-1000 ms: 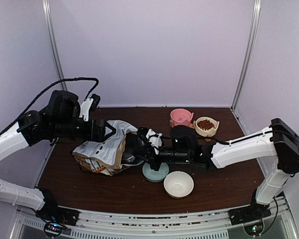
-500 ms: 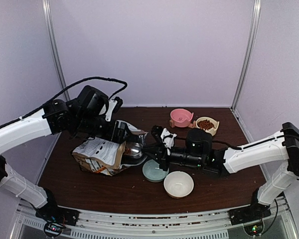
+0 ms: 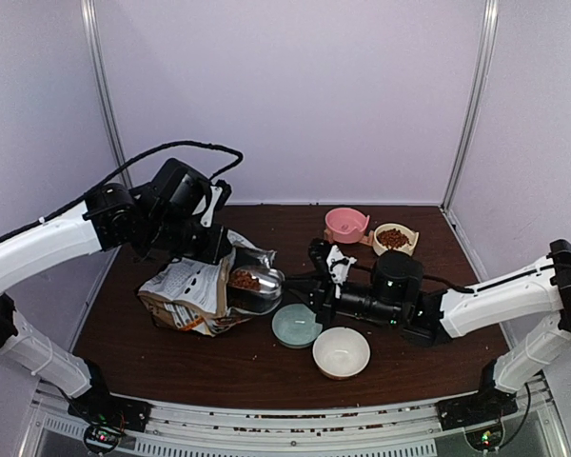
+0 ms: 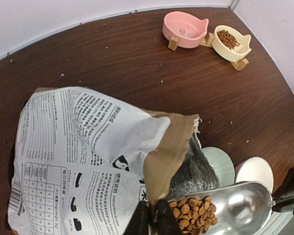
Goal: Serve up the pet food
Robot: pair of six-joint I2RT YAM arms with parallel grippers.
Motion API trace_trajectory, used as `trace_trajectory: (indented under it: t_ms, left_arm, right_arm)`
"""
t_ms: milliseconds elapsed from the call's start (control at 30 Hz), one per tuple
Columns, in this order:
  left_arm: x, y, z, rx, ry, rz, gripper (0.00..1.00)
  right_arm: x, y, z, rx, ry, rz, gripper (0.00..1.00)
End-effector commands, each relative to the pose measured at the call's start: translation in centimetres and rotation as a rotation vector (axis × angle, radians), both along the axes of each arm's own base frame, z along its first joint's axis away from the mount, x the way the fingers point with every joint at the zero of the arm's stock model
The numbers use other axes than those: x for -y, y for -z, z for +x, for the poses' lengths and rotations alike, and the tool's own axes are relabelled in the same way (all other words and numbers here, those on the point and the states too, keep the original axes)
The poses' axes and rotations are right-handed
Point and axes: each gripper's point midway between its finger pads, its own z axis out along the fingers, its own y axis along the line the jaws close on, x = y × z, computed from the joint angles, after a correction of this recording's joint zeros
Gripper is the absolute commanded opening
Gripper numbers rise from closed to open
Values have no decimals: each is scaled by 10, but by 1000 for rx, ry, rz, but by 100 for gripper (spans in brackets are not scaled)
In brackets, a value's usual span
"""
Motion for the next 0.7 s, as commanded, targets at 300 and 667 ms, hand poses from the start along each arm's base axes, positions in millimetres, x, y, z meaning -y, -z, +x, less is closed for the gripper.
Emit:
trace_trajectory:
  t_ms: [300, 667]
  left_arm:
    - [-18, -23, 10, 70, -118, -23, 0]
    - [-22, -22, 9, 74, -129, -34, 0]
  right_arm:
    - [44, -67, -10, 19, 69, 220, 0]
    - [73, -89, 52, 0, 252, 235, 0]
